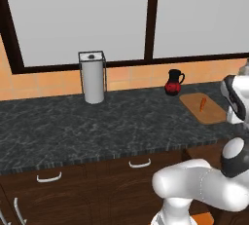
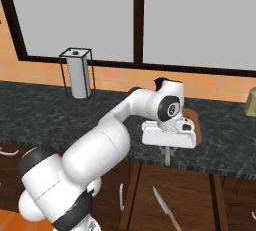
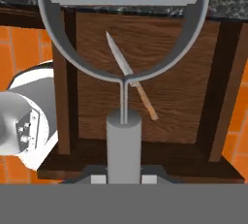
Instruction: Place the appropriate cutting tool for cutting the carrot skin on the cutting board.
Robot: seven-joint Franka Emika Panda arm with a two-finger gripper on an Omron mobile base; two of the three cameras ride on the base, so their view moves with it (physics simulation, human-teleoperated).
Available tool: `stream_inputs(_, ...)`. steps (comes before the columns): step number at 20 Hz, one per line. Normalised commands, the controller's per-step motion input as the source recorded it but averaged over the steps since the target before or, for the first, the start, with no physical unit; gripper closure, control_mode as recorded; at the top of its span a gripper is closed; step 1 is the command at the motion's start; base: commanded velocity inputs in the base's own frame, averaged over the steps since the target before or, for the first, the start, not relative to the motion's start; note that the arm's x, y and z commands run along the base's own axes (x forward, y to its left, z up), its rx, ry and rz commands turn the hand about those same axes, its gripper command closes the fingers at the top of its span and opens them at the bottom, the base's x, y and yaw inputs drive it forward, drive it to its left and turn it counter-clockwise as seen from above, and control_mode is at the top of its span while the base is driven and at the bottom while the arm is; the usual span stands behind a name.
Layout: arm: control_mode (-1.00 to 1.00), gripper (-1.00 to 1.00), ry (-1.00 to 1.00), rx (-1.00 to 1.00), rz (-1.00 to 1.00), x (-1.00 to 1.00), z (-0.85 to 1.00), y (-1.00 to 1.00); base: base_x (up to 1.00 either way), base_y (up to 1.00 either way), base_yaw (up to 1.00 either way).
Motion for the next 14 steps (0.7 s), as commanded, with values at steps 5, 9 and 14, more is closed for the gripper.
stream_inputs(5,-1.0,1.0,-0.1,0.08,-0.13,0.68,0.0,-0.04,0.0,0.0,0.0)
stream_inputs(9,-1.0,1.0,-0.2,0.12,-0.09,0.64,-0.01,0.05,0.0,0.0,0.0)
stream_inputs(14,-1.0,1.0,-0.12,0.02,-0.11,0.63,-0.21,0.16,0.0,0.0,0.0)
